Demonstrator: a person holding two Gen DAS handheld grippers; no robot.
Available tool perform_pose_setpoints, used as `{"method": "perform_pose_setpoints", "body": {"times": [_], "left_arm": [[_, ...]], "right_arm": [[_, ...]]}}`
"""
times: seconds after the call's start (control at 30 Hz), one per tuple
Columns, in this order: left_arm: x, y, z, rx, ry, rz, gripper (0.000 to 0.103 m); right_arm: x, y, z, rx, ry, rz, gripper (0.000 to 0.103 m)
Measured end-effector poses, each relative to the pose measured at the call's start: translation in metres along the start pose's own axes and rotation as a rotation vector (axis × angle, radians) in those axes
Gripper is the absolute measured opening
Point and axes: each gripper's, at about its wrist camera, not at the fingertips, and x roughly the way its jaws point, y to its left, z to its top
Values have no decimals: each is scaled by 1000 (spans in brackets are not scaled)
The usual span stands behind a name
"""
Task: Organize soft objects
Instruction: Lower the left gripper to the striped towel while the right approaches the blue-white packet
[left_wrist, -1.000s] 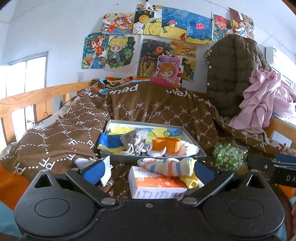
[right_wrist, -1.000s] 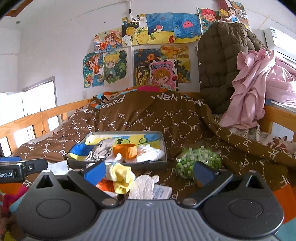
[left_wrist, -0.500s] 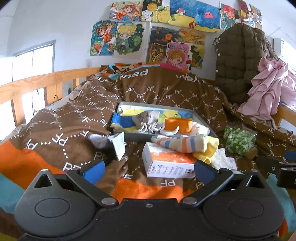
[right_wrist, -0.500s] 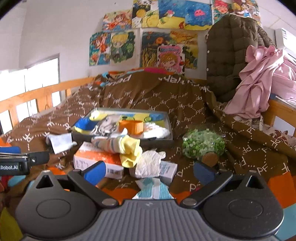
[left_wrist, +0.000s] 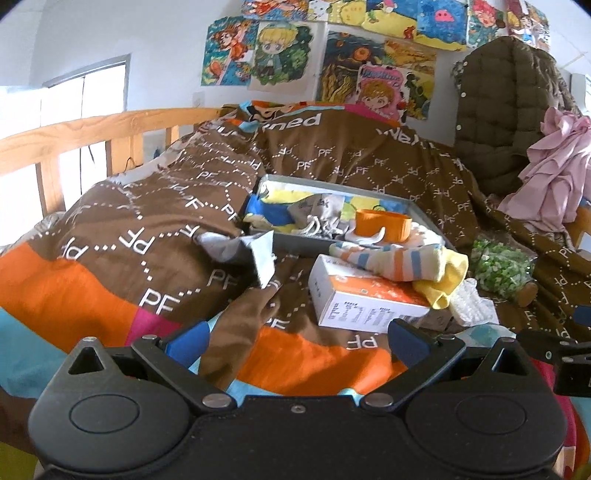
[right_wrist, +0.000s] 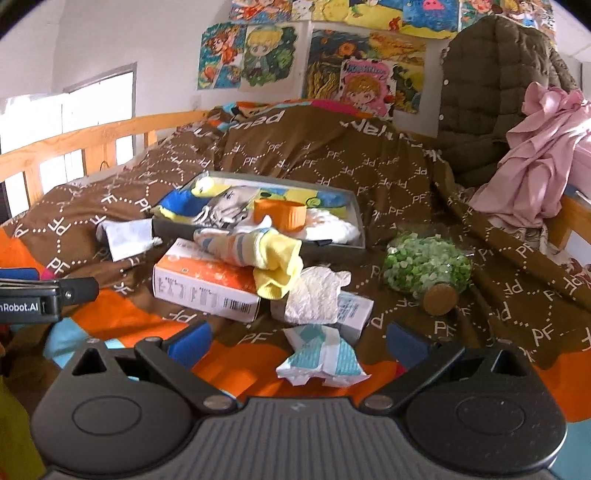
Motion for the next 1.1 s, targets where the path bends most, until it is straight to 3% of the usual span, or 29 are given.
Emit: {"method": "perform_pose_setpoints", "body": {"times": [0.63,1.1], "left_arm": [[39,-16,13,73,-1,-21,102],[95,-62,41,133,-1,-200,102]], "right_arm": [[21,-5,0,25,116,42,103],[49,-45,5,219,207,90,103]]}}
